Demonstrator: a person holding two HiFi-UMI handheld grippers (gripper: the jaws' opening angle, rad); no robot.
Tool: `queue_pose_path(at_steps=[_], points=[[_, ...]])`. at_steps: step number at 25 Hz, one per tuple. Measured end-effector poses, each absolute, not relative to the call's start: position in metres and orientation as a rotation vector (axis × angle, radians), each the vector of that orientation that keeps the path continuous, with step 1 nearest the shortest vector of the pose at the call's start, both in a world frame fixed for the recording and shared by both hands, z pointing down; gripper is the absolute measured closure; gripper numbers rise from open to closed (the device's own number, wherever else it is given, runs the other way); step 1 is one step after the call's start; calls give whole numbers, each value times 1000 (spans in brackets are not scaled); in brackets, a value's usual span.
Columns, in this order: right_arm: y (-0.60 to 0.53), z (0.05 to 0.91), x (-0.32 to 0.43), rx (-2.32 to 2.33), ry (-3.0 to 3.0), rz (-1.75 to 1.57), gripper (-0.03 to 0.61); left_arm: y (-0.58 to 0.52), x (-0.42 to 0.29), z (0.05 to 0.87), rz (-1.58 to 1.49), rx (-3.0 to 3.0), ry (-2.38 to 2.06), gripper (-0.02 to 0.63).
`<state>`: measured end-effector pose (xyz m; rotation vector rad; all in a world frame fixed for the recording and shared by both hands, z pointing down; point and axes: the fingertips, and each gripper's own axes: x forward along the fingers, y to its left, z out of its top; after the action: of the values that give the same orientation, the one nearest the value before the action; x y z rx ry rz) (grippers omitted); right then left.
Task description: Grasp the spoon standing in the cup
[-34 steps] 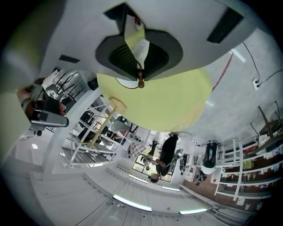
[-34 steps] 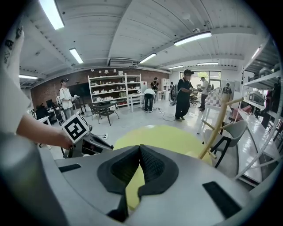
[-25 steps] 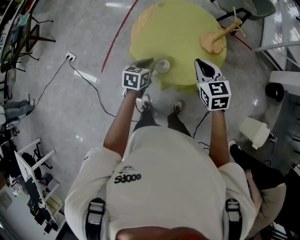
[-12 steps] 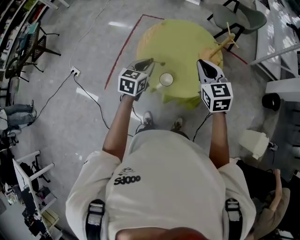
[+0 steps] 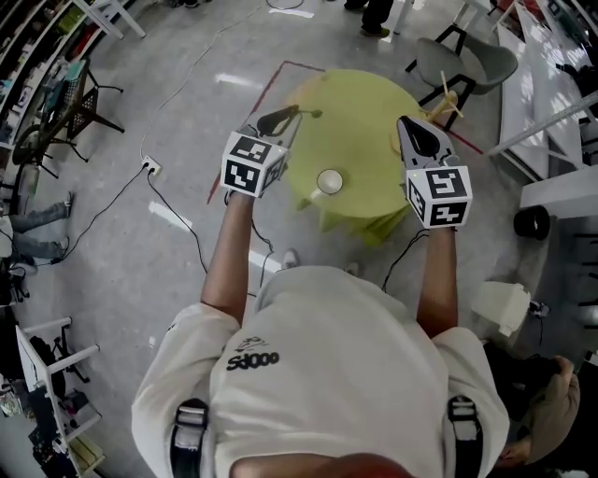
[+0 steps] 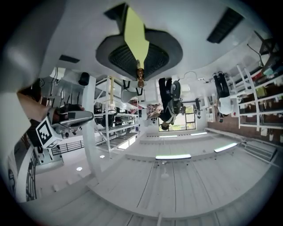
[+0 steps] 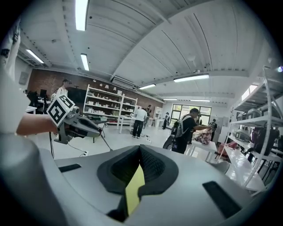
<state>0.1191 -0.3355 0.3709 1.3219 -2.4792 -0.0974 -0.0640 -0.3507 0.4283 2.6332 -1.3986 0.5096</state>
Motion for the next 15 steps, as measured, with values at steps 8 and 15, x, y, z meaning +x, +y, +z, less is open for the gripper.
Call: queue_pose_path(at_steps=[8, 15], points=[[-322, 319, 110, 1338, -2509, -251, 557, -338, -66, 363, 422, 2755, -1493, 549], [-312, 298, 107, 1327, -2532, -296, 557, -324, -58, 333, 401, 2819, -1518, 549]])
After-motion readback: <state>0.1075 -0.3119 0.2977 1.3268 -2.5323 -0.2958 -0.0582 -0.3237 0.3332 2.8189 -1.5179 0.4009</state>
